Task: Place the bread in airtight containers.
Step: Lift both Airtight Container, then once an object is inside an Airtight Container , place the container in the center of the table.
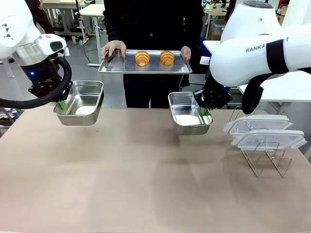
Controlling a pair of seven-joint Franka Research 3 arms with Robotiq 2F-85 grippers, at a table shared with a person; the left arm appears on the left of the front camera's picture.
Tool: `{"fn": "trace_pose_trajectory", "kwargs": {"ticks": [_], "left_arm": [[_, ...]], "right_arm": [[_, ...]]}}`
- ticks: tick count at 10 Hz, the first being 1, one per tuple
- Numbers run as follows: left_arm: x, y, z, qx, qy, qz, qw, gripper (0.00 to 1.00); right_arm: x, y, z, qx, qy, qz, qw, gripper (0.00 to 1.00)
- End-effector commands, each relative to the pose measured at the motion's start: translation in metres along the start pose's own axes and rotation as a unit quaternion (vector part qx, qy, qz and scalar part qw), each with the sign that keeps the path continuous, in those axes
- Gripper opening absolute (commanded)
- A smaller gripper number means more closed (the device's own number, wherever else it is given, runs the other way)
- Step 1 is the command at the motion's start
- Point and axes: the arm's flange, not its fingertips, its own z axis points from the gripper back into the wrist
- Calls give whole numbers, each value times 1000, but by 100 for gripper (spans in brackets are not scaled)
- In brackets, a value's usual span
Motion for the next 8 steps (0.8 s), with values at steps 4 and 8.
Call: {"fn": "trace_pose_trajectory", "kwargs": {"ticks": [4,8], "left_arm": [[3,0,0,0,4,-2,1000,0],[3,0,0,0,4,-2,1000,0]], "right_arm": [[-1,2,-1,-3,-1,-10,1000,0],[-1,2,-1,-3,-1,-10,1000,0]]}}
